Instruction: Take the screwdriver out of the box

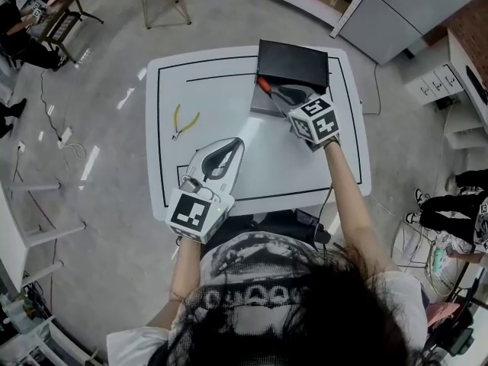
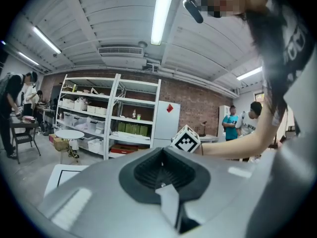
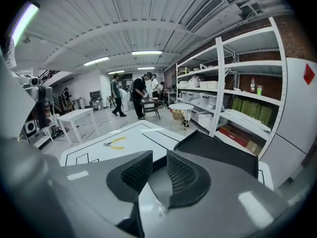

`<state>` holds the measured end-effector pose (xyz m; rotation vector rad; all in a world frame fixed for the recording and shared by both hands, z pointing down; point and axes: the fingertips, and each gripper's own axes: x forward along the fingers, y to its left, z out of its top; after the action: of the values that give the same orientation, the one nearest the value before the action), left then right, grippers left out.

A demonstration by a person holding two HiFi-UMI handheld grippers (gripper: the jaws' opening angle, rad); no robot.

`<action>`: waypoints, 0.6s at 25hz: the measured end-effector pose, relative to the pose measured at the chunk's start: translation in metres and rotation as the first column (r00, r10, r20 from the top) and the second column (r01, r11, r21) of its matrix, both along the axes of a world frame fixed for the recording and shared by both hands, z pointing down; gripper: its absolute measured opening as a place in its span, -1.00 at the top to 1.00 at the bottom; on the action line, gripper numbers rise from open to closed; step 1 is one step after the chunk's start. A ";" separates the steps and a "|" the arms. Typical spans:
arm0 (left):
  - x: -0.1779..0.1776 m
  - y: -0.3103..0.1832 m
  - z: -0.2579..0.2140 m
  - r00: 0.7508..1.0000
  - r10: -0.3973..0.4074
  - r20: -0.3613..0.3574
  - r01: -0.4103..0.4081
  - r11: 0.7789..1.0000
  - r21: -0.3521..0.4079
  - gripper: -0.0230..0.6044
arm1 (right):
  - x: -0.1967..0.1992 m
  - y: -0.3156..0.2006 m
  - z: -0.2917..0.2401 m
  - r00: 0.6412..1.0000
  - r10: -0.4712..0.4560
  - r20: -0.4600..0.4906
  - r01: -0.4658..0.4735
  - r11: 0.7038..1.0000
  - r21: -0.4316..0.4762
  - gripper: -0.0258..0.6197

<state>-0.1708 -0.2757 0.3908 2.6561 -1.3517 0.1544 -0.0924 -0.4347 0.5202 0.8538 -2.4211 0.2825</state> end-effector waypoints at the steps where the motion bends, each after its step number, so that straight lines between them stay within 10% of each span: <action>1: -0.004 -0.002 0.001 1.000 0.002 -0.002 -0.002 1.000 -0.003 0.93 | -0.002 -0.009 0.010 1.000 -0.002 -0.028 0.002 1.000 -0.017 0.68; 15: -0.047 -0.022 0.023 1.000 -0.009 -0.018 0.008 0.999 -0.053 0.93 | -0.016 -0.070 0.137 0.960 0.028 -0.278 -0.103 0.960 -0.261 0.46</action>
<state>-0.2182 -0.2978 0.4139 2.6017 -1.3346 0.1623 -0.1080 -0.5044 0.6575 0.7917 -2.0434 0.4809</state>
